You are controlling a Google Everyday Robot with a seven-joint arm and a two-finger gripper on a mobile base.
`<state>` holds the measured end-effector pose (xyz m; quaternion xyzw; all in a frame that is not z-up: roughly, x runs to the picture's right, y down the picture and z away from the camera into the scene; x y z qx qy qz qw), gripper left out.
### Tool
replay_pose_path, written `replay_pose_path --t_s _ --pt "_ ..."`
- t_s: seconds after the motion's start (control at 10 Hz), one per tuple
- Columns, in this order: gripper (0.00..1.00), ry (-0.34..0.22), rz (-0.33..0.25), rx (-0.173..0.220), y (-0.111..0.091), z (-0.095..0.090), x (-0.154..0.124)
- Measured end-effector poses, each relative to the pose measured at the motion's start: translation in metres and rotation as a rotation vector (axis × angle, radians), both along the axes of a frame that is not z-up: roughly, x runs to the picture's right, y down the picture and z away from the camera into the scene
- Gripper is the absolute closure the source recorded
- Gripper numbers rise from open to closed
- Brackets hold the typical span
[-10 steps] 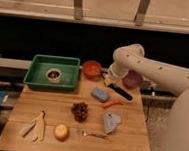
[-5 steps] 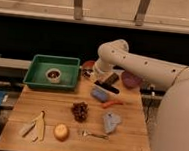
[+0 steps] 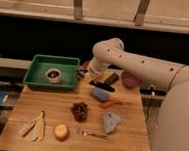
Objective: Place brush in table surface
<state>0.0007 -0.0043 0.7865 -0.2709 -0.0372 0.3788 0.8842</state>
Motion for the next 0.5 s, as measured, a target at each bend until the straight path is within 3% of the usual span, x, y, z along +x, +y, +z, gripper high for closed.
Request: replay_pose_path --t_s 0.3,0.5 --pt "1.00 -0.002 -0.001 -0.001 -0.0002 0.0002 -0.0006" --pt "1.00 -0.044 -0.032 -0.018 0.0056 0.0019 -0.0082"
